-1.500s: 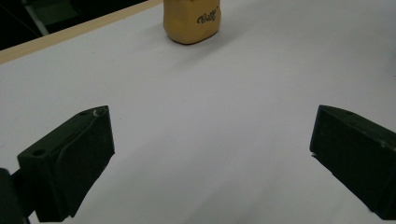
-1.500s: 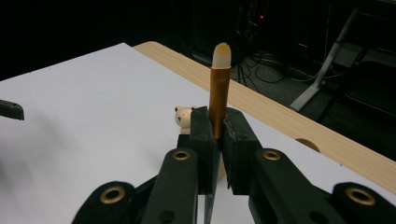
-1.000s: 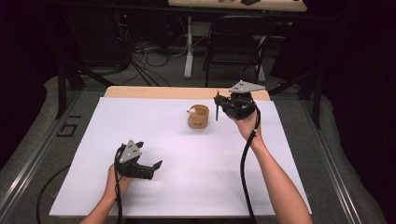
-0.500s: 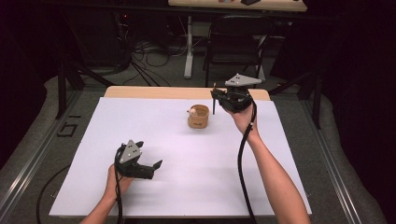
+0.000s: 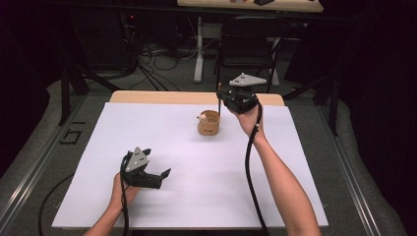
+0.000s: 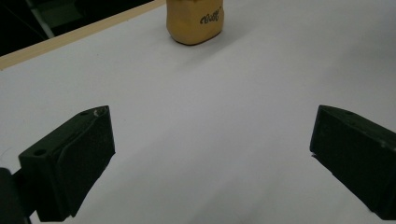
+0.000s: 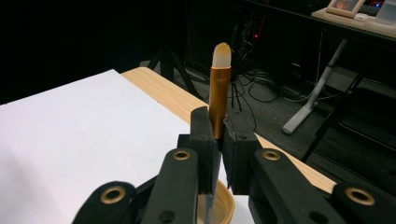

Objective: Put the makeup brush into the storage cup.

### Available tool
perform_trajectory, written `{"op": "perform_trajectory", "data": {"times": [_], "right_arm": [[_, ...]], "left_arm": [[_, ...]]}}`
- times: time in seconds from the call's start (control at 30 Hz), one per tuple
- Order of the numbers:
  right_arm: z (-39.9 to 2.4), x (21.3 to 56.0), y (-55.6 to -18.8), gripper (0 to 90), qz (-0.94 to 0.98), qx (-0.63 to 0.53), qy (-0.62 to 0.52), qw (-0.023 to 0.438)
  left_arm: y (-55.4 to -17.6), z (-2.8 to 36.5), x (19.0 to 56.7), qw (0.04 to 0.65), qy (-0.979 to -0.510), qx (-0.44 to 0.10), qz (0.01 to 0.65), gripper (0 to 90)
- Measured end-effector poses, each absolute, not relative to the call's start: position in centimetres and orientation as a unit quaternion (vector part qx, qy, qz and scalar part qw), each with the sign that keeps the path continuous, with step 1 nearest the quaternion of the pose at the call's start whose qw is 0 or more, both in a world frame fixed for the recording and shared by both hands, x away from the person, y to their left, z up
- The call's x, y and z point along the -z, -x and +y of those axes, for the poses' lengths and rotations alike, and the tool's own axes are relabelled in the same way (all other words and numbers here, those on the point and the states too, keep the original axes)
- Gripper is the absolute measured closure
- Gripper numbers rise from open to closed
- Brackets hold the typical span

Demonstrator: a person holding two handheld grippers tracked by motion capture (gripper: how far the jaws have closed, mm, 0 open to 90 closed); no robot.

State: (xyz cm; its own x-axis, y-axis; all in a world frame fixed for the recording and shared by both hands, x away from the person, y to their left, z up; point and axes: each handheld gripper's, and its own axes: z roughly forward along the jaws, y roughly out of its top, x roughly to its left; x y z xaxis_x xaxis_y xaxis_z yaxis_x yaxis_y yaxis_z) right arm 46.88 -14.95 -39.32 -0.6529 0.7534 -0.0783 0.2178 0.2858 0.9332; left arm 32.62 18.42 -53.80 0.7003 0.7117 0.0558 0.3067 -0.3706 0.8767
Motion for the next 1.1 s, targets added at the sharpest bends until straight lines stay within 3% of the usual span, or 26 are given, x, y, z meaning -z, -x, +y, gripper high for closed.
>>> {"op": "perform_trajectory", "data": {"times": [1.1], "right_arm": [[-12.0, 42.8, -49.8, 84.0, 0.774, -0.466, -0.331, 0.272]], "left_arm": [[-32.6, 18.5, 53.7, 0.462, -0.798, -0.22, 0.318, 0.1]]}}
